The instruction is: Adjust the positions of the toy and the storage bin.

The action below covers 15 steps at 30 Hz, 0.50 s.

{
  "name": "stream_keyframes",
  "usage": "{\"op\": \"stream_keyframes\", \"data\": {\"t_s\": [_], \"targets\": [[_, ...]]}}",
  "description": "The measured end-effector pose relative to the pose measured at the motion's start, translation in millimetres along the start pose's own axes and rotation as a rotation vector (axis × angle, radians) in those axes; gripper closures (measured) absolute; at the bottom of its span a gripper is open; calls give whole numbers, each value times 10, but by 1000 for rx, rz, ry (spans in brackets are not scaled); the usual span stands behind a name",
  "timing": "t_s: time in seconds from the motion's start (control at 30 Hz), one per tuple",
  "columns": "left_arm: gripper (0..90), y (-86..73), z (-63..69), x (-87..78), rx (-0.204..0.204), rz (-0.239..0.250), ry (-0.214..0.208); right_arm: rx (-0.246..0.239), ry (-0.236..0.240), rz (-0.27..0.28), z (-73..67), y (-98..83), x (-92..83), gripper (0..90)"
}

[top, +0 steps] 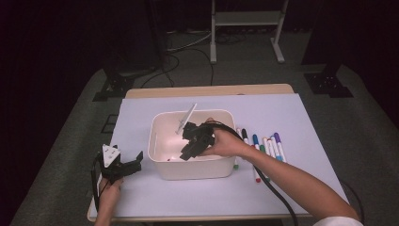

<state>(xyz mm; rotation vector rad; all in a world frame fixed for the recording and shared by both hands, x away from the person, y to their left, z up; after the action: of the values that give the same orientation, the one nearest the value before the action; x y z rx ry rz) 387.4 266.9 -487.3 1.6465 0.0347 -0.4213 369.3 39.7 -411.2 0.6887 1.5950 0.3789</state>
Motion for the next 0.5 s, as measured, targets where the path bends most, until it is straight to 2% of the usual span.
{"op": "stream_keyframes", "data": {"t_s": [0.13,0.27,0.37,0.43,0.5], "targets": [[0,-1,1,1,-3,0,0,1,-21,53,-7,28,-229,698],[0,-1,3,-2,4,-1,0,11,-69,125,-2,3,-588,679],[0,-1,3,-3,4,-1,1,29,-111,171,29,-100,-870,664],[0,-1,3,-3,4,0,2,39,-144,191,74,-225,-1059,646],[0,-2,3,-3,7,-2,3,71,-182,211,132,-385,-1245,637]]}}
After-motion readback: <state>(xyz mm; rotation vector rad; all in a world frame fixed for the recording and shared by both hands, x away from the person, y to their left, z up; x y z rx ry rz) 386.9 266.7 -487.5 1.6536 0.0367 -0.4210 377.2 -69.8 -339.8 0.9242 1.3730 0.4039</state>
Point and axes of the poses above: each handheld gripper's, and its own axes: x roughly forward along the jaws, y roughly out of its top, z roughly to its right, the point moved 9 cm from there along x, roughly forward along the jaws, and after that the axes turned 5 degrees about z, right-handed, at the moved point
